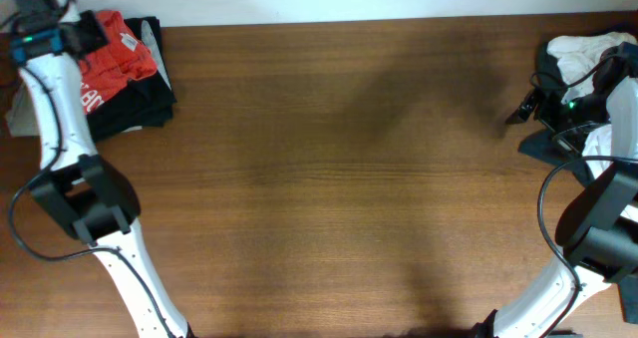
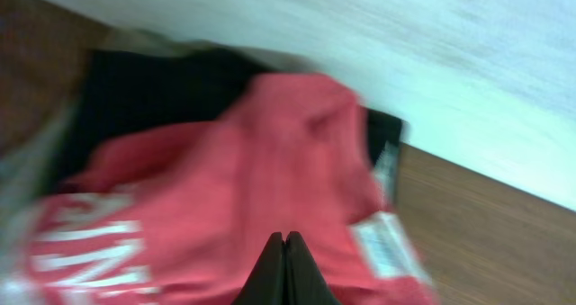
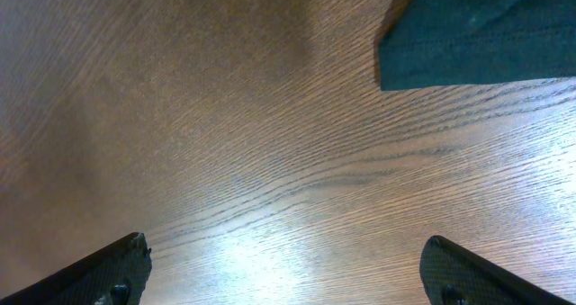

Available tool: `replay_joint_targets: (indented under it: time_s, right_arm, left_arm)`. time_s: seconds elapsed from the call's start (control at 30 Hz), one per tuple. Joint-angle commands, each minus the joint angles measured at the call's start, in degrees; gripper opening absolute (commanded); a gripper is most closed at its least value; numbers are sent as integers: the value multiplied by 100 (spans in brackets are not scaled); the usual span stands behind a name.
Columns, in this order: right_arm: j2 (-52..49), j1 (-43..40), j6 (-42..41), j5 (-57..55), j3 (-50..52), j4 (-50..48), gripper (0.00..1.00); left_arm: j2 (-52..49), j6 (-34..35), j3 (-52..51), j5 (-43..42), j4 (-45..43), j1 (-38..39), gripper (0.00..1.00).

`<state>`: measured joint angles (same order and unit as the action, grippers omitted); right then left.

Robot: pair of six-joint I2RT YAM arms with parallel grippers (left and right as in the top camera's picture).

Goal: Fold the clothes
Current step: 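Place the red T-shirt on the dark clothes stack and adjust it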

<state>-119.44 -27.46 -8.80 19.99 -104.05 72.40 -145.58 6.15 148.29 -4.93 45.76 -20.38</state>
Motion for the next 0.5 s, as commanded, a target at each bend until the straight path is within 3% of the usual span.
replay_joint_targets:
  time_s: [0.0, 0.33, 0.47]
  right_arm:
    - [-20, -31, 37, 31, -103, 0, 99]
    - [-20, -31, 37, 31, -103, 0, 99]
    - [-20, -31, 37, 31, -103, 0, 98]
  left_arm:
    - [136, 107, -120, 269, -39, -278, 1]
    - [-914, 2, -179, 511, -339, -393, 1]
    - [-1137, -201, -179, 1268, -662, -507, 1]
